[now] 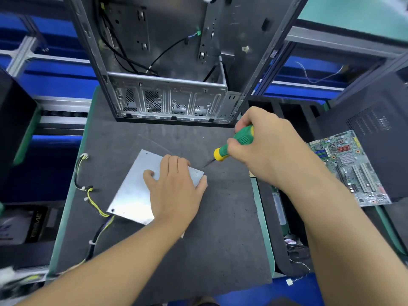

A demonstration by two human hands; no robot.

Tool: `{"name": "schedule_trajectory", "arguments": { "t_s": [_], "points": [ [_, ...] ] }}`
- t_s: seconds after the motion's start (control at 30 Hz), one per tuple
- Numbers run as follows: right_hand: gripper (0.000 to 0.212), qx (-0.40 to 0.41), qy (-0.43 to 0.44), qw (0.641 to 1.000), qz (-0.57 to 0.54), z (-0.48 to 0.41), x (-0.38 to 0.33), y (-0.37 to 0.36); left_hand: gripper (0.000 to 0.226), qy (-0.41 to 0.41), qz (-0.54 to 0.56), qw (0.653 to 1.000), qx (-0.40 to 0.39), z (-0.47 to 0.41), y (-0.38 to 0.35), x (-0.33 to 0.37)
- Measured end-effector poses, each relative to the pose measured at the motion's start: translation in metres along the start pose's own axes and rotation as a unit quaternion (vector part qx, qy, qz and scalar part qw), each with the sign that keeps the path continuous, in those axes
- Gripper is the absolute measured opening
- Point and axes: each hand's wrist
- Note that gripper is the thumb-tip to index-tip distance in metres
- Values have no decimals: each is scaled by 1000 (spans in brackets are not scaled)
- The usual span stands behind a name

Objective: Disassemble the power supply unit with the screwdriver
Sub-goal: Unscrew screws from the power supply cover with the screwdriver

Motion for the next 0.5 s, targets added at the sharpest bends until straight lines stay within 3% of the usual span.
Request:
{"name": "schedule_trajectory", "arguments": {
  "t_s": [0.17, 0.4, 0.5],
  "points": [
    [18, -23, 23, 999, 11, 1, -12, -1, 25, 17, 101, 995, 6, -2, 6, -5],
    [19, -38, 20, 999, 31, 2, -15, -9, 33, -120, 151, 977, -89, -31, 21, -48],
    [20, -33, 13, 999, 34, 3, -14, -8, 60, -225, 130, 954, -148, -41, 27, -63]
  ]
}}
Point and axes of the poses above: each hand's wrist, its own z-axis away from the middle knuckle, its own y-axis out of the back of the hand, x = y × z, and after that the axes turned 11 degrees about x, right-handed
